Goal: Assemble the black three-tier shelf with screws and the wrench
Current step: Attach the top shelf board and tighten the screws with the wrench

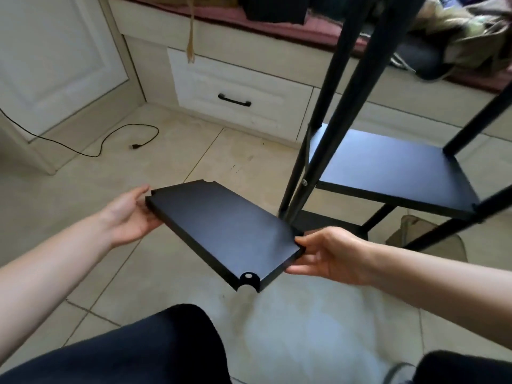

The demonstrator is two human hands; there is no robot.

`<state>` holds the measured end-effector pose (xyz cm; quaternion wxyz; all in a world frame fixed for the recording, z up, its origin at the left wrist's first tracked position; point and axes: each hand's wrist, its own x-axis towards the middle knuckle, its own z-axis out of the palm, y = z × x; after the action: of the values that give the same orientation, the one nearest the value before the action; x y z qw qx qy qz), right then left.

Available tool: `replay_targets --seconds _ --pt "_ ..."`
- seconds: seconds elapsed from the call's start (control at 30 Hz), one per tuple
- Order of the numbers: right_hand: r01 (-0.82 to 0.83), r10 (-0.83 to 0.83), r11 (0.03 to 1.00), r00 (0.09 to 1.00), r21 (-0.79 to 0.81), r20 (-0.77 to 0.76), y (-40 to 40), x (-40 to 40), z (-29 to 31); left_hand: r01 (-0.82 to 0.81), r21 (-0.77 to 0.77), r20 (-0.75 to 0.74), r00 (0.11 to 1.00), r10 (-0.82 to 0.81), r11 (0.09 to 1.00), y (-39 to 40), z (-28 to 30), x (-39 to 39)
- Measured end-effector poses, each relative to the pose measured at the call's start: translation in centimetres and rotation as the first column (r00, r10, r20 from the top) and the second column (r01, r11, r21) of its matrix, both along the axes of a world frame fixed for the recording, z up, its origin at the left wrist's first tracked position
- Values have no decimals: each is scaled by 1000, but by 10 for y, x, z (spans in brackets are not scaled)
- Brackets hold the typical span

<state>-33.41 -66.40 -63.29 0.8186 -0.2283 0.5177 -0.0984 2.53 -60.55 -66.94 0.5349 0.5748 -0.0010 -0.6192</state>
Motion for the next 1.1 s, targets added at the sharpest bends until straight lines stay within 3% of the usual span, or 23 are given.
replay_targets --seconds 0.13,0.3,0.4,0.53,0.8,1.1 --pt "-34 31 997 999 -63 -44 5 -41 31 245 7 -7 969 -245 969 16 35 -9" --pt "-153 149 979 988 -139 -37 13 -88 73 423 56 126 896 -427 904 28 81 -31" --pt "-217 212 957 976 -194 -44 19 -113 95 528 70 192 826 -530 847 34 101 -47" --pt "-185 189 951 982 -250 -5 31 -136 113 683 63 310 680 -665 728 41 120 -72" --pt "107 -115 940 993 -324 -4 42 -169 141 695 -96 380 687 -619 712 53 156 -112" --pt "48 -57 940 998 -337 -19 60 -200 181 610 -109 380 755 -534 785 66 212 -156"
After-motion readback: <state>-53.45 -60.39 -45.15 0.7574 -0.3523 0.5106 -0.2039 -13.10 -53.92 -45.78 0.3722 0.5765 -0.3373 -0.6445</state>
